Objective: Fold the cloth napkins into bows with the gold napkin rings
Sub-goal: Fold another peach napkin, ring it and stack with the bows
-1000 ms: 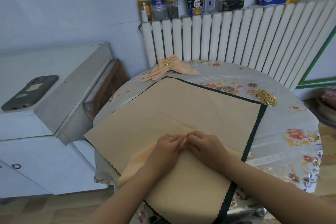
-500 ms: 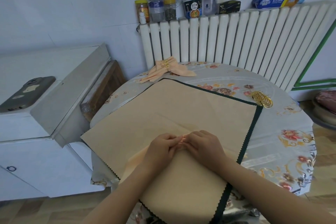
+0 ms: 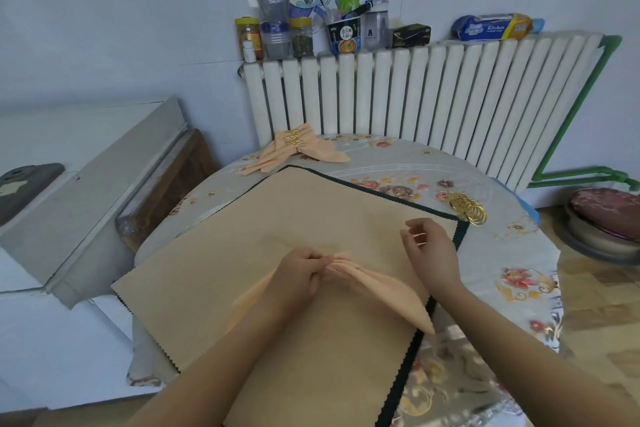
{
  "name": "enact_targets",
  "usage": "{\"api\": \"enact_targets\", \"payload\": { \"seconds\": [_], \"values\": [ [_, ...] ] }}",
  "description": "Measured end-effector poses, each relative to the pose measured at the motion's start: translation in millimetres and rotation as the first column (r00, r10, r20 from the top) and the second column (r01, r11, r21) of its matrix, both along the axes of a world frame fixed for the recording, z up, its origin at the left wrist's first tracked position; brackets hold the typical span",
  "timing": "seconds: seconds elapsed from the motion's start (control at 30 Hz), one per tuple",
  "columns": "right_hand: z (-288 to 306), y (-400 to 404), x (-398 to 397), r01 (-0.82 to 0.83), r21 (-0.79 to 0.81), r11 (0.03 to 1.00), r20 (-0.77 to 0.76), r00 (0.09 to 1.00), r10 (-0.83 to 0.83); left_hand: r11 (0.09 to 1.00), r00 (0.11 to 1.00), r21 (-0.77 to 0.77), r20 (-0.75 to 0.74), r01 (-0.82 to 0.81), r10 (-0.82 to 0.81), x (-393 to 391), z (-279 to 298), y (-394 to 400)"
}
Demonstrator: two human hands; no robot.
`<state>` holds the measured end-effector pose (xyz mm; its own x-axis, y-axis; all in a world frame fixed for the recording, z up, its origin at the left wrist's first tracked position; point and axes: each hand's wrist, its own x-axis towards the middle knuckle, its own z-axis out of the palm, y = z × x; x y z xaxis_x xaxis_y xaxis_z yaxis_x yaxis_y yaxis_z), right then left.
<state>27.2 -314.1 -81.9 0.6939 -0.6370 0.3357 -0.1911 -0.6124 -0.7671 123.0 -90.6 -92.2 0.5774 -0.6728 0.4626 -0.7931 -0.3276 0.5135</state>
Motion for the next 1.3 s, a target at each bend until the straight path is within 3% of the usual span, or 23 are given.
{"api": "enact_targets", "payload": {
  "seconds": [0.3,0.6,1.13,1.3],
  "values": [
    [-6.1,-92.3,6.3,0.352,-0.188,0.917,-0.150,0.913,-0.381,0.998,1.000,-0.059,-0.027,0.008,-0.009,24.1,1.5,-68.3],
    [-16.4,-121.9,16.7,0.452,-0.191,0.871,-0.336,0.804,-0.491,0.998,0.998,-0.034,0.011,0.059,-0.058,34.2,-16.3,-90.4],
    [-21.2,-143.4,8.8,0.424,-0.155,0.892,-0.235,0.862,-0.450,0.999,0.999,-0.013,0.021,0.042,-0.042,33.5,-14.7,-96.9],
    [-16.2,-127.9,-8.9,0.409,0.001,0.912,-0.091,0.909,-0.407,1.000,1.000,-0.008,0.012,0.027,-0.027,29.9,-10.4,-87.4]
  ]
}}
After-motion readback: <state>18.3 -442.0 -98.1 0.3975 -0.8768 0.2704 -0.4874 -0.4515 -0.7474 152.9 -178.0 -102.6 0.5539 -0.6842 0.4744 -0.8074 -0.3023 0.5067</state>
